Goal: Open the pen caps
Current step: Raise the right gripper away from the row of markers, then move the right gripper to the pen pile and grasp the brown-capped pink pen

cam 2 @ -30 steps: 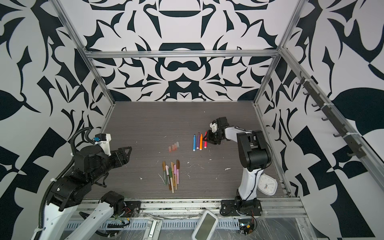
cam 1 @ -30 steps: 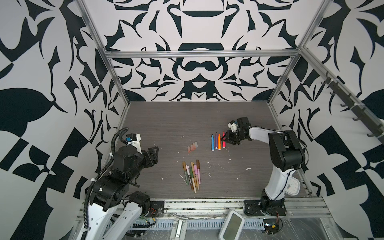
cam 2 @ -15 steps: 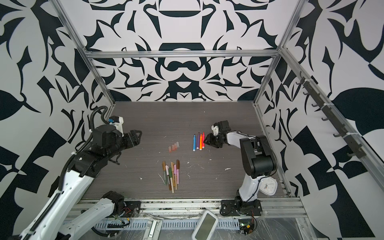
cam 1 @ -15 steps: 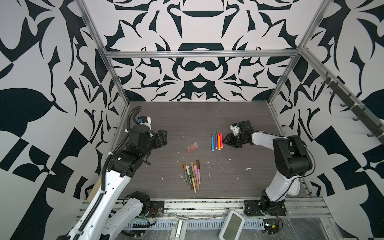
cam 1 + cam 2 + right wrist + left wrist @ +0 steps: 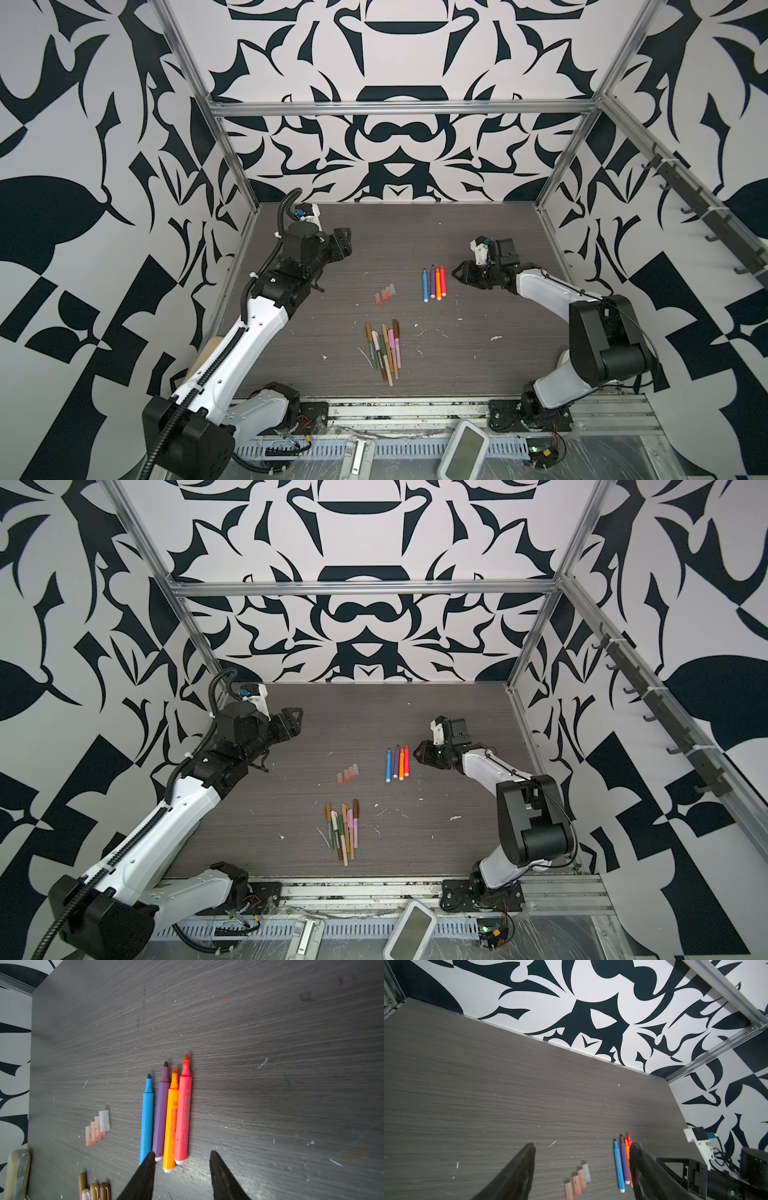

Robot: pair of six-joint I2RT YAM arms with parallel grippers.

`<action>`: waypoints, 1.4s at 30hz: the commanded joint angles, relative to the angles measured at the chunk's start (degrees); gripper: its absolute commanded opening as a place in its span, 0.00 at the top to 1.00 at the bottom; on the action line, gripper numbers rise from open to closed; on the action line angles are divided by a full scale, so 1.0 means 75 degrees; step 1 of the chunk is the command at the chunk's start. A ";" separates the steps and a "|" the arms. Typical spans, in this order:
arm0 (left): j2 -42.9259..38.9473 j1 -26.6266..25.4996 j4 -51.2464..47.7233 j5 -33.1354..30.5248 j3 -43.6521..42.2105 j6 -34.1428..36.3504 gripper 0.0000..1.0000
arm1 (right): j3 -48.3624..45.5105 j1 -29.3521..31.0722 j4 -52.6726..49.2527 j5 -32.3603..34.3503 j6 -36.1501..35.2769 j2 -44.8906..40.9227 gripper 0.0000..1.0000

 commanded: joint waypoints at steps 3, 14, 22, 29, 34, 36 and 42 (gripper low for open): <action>0.0188 0.0008 0.0295 -0.0027 0.0164 -0.0544 0.25 | -0.0124 0.0025 0.0246 0.0085 0.0156 -0.0294 0.55; -0.1393 0.0014 -0.0715 -0.0103 -0.0318 -0.1008 0.26 | -0.0333 0.0047 0.0523 0.0377 0.0217 -0.0423 0.55; -0.3521 0.0014 -0.2608 -0.0170 -0.0217 -0.1156 0.21 | -0.0511 0.0046 0.0504 0.0518 0.0042 -0.0858 0.56; -0.5151 0.0007 -0.3676 -0.0068 -0.0356 -0.1560 0.01 | -0.0512 0.0931 -0.0625 0.0485 0.0179 -0.2304 0.56; -0.5559 0.0009 -0.3791 0.0301 -0.0789 -0.1936 0.01 | -0.0921 0.2345 -0.1242 0.0893 0.0479 -0.3342 0.56; -0.5549 0.0015 -0.3775 0.0647 -0.0897 -0.1924 0.01 | -0.1119 0.2898 -0.1436 0.1150 0.0669 -0.3692 0.56; -0.5209 0.0006 -0.4675 0.0807 -0.0905 -0.1291 0.03 | -0.1568 0.3978 -0.1763 0.1575 0.1226 -0.4626 0.55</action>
